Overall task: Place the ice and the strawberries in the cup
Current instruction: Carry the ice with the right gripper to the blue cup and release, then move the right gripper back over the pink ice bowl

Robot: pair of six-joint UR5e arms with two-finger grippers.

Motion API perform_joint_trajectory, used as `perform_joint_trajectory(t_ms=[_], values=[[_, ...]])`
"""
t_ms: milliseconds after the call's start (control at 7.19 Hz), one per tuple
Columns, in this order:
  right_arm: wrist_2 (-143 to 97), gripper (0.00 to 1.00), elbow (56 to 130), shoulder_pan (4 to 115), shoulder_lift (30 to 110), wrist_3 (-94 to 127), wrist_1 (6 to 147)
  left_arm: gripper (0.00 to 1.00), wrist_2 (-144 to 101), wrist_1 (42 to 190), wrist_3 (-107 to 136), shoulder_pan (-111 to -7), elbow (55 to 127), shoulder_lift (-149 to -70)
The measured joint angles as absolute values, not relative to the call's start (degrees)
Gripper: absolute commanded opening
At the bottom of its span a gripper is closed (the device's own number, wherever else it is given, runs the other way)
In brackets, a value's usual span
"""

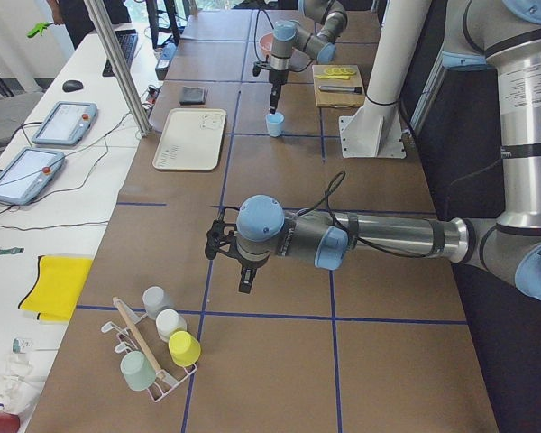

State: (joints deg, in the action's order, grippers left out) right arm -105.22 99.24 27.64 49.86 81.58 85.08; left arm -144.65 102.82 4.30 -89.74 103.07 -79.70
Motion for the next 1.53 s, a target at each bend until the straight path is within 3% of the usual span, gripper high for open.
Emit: perform_joint_trajectory(t_ms=[835, 1113, 1530], values=[[-106.4, 0.77, 104.5, 30.2, 54.2, 81.1, 85.5, 1.0, -144.4, 102.4, 4.9, -89.7, 102.4, -78.6], [-111.0, 0.77, 111.3, 36.9, 62.5, 73.6, 86.2, 1.0, -144.3, 102.6, 6.0, -89.6, 102.3, -78.5], [-116.5, 0.77, 115.5, 49.3, 76.5, 51.1, 86.5, 1.0, -144.3, 102.7, 6.2, -89.4, 102.3, -78.8]])
